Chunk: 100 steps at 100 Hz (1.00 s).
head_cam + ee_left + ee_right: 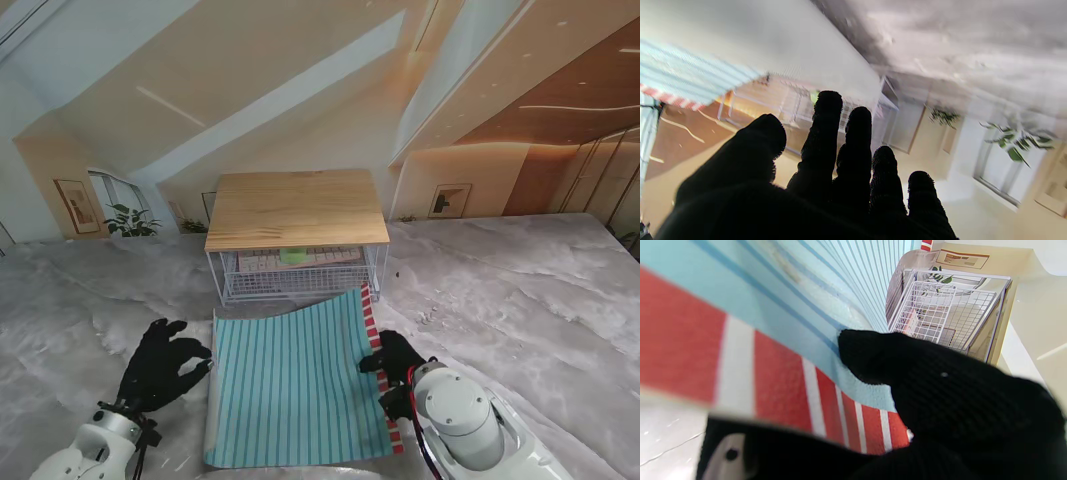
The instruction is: Unroll the mouse pad and set up the keyboard and mouse from the tabletop organizer
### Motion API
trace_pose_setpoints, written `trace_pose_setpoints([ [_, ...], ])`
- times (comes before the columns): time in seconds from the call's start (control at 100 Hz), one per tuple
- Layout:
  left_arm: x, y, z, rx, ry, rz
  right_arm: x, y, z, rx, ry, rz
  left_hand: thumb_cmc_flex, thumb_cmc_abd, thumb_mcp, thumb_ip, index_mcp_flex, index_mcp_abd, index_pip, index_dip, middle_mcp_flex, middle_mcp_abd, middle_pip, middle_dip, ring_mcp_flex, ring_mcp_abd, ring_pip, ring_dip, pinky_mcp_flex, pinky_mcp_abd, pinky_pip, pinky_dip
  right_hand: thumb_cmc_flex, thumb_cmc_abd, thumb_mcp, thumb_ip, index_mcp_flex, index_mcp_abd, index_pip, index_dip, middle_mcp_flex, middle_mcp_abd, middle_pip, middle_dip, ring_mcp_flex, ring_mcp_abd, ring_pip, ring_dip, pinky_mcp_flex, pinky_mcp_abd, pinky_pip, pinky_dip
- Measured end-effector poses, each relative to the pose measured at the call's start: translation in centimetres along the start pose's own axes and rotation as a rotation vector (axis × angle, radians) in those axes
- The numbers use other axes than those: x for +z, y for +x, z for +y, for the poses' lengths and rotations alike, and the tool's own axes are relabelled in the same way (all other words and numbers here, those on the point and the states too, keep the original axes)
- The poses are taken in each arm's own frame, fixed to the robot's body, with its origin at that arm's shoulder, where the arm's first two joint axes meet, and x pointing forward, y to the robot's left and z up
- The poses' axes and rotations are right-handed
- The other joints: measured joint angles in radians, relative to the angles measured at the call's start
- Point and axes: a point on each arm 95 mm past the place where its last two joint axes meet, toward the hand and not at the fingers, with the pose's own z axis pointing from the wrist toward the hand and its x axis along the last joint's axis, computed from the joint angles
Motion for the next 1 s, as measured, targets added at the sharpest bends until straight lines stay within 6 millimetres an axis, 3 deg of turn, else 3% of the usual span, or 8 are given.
trace_pose_setpoints([
  [0.15, -0.7, -0.3, -1.3, -0.074, 0.137, -0.045, 0.0, 0.0, 0.0, 0.001, -0.006, 0.000, 0.000, 0.000, 0.000, 0.000, 0.000, 0.003, -0.007, 0.000, 0.000, 0.001, 0.000, 0.000, 0.000, 0.003, 0.000, 0.000, 0.000, 0.039, 0.004, 0.021, 0.000, 0.000, 0.000, 0.001, 0.000, 0.000, 0.000, 0.000, 0.000, 0.000, 0.000, 0.002, 0.000, 0.000, 0.000, 0.000, 0.000, 0.000, 0.000, 0.000],
  [0.31, -0.8, 0.7, -2.4, -0.252, 0.218, -0.082, -0.1, 0.0, 0.1, 0.004, -0.014, 0.000, 0.000, 0.000, 0.000, 0.000, -0.023, 0.019, -0.029, 0.000, -0.026, 0.014, 0.001, 0.000, 0.000, 0.042, 0.013, 0.001, 0.001, 0.097, 0.118, 0.051, 0.000, 0.000, 0.000, 0.001, 0.000, 0.000, 0.000, 0.000, 0.000, 0.000, 0.000, 0.003, 0.000, 0.000, 0.000, 0.000, 0.000, 0.000, 0.000, 0.000],
  [0.37, -0.7, 1.2, -2.6, -0.291, 0.231, -0.082, -0.1, -0.1, 0.1, 0.005, -0.017, -0.001, 0.000, 0.000, -0.004, 0.006, -0.041, 0.019, -0.038, 0.000, -0.052, 0.014, 0.001, 0.000, 0.000, 0.044, 0.014, 0.008, 0.001, 0.101, 0.149, 0.034, 0.000, 0.000, 0.000, 0.001, 0.000, 0.000, 0.000, 0.000, 0.000, 0.000, 0.000, 0.004, 0.000, 0.000, 0.000, 0.000, 0.000, 0.000, 0.000, 0.000],
  [0.59, -0.5, 2.3, -2.7, -0.347, 0.226, -0.074, -0.7, -0.3, 1.0, -0.001, -0.037, -0.007, 0.000, 0.000, -0.043, 0.006, -0.092, 0.019, -0.052, -0.005, -0.106, 0.014, 0.000, -0.001, 0.000, 0.116, 0.015, 0.011, 0.003, 0.134, 0.225, -0.041, 0.000, 0.000, 0.000, 0.001, 0.000, 0.000, 0.000, 0.000, 0.000, 0.000, 0.000, 0.006, 0.000, 0.000, 0.000, 0.000, 0.000, 0.000, 0.000, 0.000],
  [0.81, -0.3, 2.6, -2.7, -0.465, 0.222, -0.108, -1.5, -1.2, 2.3, -0.026, -0.076, -0.039, 0.000, 0.000, -0.055, 0.006, -0.133, 0.016, -0.067, -0.016, -0.141, 0.015, -0.006, -0.001, 0.000, 0.117, 0.015, 0.011, 0.004, 0.145, 0.250, -0.056, 0.000, 0.000, 0.000, 0.001, 0.000, 0.000, 0.000, 0.000, 0.000, 0.000, 0.000, 0.006, 0.000, 0.000, 0.000, 0.000, 0.000, 0.000, 0.000, 0.000],
  [1.0, -0.2, 2.9, -2.8, -0.455, 0.207, -0.112, -2.1, -2.3, 3.8, -0.064, -0.120, -0.077, 0.000, 0.000, -0.063, 0.006, -0.143, 0.016, -0.076, -0.019, -0.153, 0.016, -0.011, -0.001, 0.000, 0.117, 0.015, 0.011, 0.004, 0.145, 0.258, -0.087, -0.001, 0.000, 0.000, 0.001, 0.010, -0.006, 0.000, 0.000, 0.001, 0.000, 0.000, 0.006, 0.000, 0.000, 0.000, 0.000, 0.000, 0.000, 0.000, 0.000],
])
